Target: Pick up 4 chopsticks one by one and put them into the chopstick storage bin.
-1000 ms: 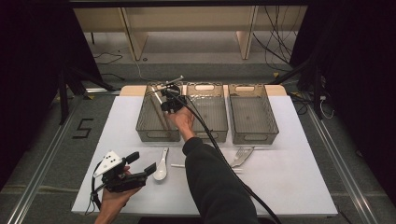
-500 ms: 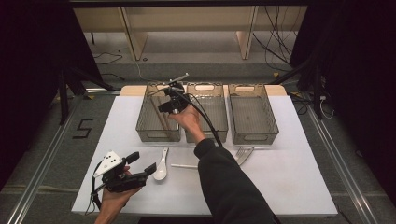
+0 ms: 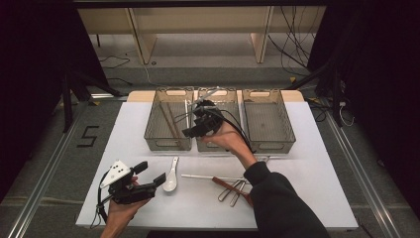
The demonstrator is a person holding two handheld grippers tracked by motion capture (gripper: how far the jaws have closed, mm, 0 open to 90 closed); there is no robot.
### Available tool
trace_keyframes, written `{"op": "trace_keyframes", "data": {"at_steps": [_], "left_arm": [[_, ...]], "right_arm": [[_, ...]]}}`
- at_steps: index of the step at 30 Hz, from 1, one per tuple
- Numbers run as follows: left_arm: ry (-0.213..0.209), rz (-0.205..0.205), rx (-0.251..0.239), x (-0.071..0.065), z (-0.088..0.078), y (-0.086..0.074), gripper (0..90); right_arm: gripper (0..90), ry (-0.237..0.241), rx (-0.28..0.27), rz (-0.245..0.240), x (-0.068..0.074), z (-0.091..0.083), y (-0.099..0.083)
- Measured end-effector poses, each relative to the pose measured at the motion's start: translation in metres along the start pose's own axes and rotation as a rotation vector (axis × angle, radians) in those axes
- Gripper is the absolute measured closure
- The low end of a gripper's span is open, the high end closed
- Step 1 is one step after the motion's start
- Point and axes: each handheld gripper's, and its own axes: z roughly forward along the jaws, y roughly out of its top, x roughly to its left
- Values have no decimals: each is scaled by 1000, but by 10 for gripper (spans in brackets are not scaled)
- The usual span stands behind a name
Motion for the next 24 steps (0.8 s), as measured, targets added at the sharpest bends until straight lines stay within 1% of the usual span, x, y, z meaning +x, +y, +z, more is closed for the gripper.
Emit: {"op": "trace_keyframes", "data": {"at_steps": [5, 11, 13, 15, 19, 22, 23, 24], "left_arm": [[2, 3, 2, 0, 0, 0, 155], [4, 4, 3, 0, 0, 0, 155], [5, 5, 4, 0, 0, 0, 155], [5, 5, 3, 0, 0, 0, 155], [5, 7, 4, 0, 0, 0, 155], [6, 8, 6, 0, 0, 0, 155], [7, 8, 7, 0, 1, 0, 155], [7, 8, 6, 0, 1, 0, 155]], "right_arm": [[354, 0, 34, -21, -1, -14, -21], [340, -2, 75, -47, -4, -23, -47], [340, -8, 92, -40, -3, -25, -54], [340, -10, 105, -53, -4, -25, -62], [338, -15, 151, -65, -1, -26, -76], [338, -13, 172, -68, -1, -26, -86], [338, -11, 181, -61, 0, -25, -89], [338, -14, 188, -71, -1, -25, -92]]}}
